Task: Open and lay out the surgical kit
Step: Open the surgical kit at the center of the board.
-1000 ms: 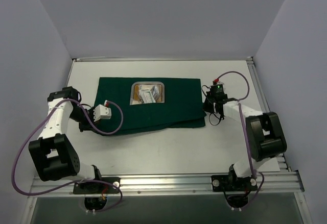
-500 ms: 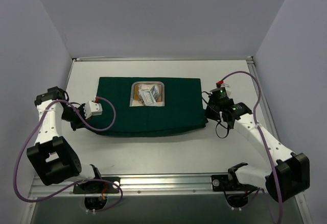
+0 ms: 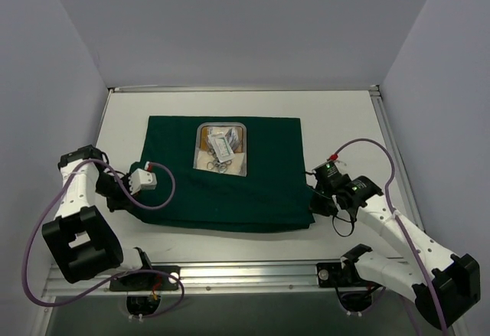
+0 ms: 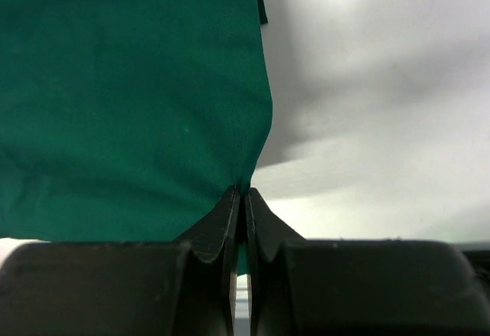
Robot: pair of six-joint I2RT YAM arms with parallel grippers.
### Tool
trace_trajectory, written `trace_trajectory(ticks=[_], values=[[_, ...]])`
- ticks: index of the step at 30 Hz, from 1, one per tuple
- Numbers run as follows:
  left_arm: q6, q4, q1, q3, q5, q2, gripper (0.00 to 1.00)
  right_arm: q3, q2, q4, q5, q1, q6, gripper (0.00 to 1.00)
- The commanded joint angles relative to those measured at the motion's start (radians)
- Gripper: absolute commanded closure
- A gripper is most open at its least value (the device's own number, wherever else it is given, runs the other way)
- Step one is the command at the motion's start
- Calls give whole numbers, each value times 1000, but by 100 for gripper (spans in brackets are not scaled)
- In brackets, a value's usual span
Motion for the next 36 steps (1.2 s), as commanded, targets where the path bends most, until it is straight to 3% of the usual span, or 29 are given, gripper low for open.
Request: trace_trajectory(ticks=[1,5,8,9,10,13,18,21,24,25,26,27,28,29,30,31,36], values=[[34,-319,10,13,-40,31,98,-17,10,-119,24,40,47,100],[32,-319,8,21,-59,98,95,-32,61,-121,44,63,41,100],[12,-321,8,27,-74,135,82,-41,72,-61,24,70,36,95],[8,-321,8,31,-86,137,77,-40,72,-49,26,70,36,91],[11,-321,11,33,-92,136,67,-37,70,-49,30,70,35,77],[31,-319,11,33,-131,100,53,-3,72,-76,65,70,26,54],[57,-321,14,51,-149,-7,47,112,70,-63,114,67,7,45],[6,-321,19,175,-31,10,39,192,130,-6,159,22,-74,44],[-159,-319,19,414,183,135,29,298,255,98,123,-85,-225,44],[-276,-318,19,485,234,178,28,322,289,136,69,-158,-262,44],[-352,-303,19,627,280,271,7,363,358,170,53,-191,-295,45],[-441,-272,17,687,350,322,4,390,395,227,47,-215,-334,45],[-656,-163,16,736,368,365,6,417,471,255,49,-249,-353,45],[-781,-81,13,778,366,445,6,472,509,276,56,-260,-368,44],[-1002,-4,2,821,315,480,6,500,550,322,67,-262,-393,43],[-1076,135,-7,835,275,511,6,529,635,342,76,-275,-404,43],[-1262,398,-124,849,14,649,4,774,912,382,85,-282,-474,43]])
